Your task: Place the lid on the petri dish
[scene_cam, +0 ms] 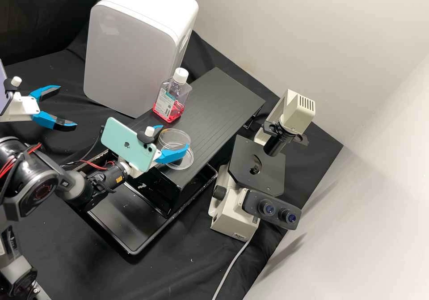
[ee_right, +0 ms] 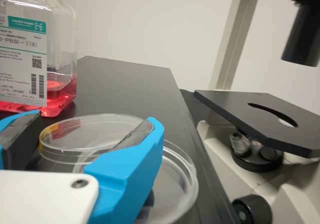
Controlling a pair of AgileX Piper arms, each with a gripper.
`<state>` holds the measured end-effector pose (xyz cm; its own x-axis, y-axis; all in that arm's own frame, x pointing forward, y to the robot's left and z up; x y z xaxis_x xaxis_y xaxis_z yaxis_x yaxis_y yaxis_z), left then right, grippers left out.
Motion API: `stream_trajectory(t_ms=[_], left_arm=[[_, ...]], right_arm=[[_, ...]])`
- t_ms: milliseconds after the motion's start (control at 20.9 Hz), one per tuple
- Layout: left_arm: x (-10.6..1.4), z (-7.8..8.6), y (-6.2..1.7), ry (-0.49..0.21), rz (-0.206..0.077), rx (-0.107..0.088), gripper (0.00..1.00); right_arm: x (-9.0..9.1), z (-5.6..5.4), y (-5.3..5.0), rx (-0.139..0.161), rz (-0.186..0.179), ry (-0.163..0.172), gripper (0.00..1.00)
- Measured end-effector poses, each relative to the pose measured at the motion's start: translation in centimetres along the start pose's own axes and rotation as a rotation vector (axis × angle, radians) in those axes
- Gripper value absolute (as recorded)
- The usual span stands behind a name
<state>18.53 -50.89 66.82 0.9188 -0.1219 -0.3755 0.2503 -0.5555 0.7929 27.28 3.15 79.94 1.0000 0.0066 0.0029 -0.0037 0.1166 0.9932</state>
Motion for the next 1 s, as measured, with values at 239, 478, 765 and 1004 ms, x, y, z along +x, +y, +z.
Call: stream_trajectory(t_ms=[239, 478, 765, 1004], left_arm=[[0.0, 0.0, 0.0, 0.0, 0.0, 0.0, 1.0], [0.0, 0.0, 0.0, 0.0, 0.0, 0.0, 1.0], [0.0, 0.0, 0.0, 0.0, 0.0, 0.0, 1.0], [0.0, 0.0, 0.0, 0.0, 0.0, 0.0, 1.0]], right_arm=[[-1.9, 0.6, 0.9, -0.003, 0.033, -0.017, 0.0], [-3.2, 1.1, 1.4, 0.009, 0.056, -0.032, 0.0], [-3.6, 1.5, 1.9, 0.014, 0.078, -0.036, 0.0], [-3.9, 1.5, 1.8, 0.014, 0.076, -0.036, 0.0]])
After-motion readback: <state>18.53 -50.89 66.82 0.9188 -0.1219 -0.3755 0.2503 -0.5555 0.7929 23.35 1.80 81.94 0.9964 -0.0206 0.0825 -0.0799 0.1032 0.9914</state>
